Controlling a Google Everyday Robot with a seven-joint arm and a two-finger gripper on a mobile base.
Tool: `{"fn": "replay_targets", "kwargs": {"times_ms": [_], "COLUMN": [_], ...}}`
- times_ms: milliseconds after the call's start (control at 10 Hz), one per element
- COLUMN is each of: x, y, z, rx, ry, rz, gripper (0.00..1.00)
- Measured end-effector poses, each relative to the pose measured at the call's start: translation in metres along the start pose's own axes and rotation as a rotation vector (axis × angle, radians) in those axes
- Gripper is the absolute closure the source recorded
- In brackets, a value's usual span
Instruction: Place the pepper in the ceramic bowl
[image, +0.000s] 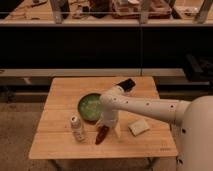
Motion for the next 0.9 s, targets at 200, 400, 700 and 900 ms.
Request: {"fn": "replay_targets", "kwargs": {"times_ms": [200, 400, 700, 900], "x": [0.003, 0.005, 0.018, 0.027], "y": [-0.002, -0.005, -0.001, -0.001], "z": [0.008, 0.01, -0.002, -0.028], "rx": [-0.004, -0.002, 0.019, 0.065], "ry": [-0.012, -0.02, -0.014, -0.018], "rz": [0.011, 0.019, 0.063, 0.118], "gripper": [0.53, 0.62, 0.62, 0.62]}}
